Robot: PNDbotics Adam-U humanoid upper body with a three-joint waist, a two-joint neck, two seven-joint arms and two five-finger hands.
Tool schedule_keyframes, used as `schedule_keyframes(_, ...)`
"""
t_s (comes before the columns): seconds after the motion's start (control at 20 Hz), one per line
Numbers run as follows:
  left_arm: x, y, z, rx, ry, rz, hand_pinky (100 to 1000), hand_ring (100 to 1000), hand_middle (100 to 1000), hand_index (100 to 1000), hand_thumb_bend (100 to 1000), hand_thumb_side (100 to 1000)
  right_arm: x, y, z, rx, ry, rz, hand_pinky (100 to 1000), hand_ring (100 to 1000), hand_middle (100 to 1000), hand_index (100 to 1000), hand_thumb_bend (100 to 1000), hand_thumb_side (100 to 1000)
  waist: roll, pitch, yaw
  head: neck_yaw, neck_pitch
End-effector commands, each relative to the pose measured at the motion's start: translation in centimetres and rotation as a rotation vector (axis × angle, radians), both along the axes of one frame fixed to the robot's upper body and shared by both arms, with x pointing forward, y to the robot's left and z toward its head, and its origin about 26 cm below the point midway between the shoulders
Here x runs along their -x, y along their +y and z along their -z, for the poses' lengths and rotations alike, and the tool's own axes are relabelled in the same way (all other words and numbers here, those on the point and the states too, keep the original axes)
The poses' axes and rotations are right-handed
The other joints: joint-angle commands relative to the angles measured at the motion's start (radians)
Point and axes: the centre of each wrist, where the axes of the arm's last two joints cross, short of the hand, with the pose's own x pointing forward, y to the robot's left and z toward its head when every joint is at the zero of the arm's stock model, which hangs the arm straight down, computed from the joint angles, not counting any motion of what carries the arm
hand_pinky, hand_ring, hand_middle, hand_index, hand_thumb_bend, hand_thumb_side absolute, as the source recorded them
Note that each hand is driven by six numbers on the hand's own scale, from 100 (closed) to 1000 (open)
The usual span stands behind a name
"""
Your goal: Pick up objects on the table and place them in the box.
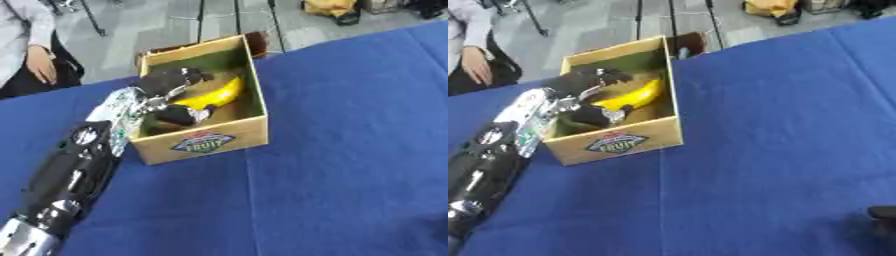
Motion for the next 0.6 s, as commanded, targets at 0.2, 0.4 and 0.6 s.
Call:
schedule_keyframes(0.2,1.0,1.2,-2.7,0.061,-0.101,-0.004,656,860,848,966,491,1000,0.1,-0.3,0.1,0.011,0.017,0.003,775,776,484,714,100,942,-0.005,-0.026,0.015,-0.010,0.001)
schedule_keyframes(0.4,2.6,1.5,-4.9,0.122,-0.221,0.031,639,847,826,949,433,1000,0.3,-0.6,0.5,0.009,0.033,0.019,775,777,484,715,100,943,-0.013,-0.043,0.041,-0.024,0.018)
schedule_keyframes(0.6,5.0,1.7,-7.2,0.256,-0.375,0.072,598,817,794,913,383,1000,0.5,-0.9,0.8,0.007,0.046,0.034,776,777,484,715,100,944,-0.018,-0.060,0.062,-0.034,0.034)
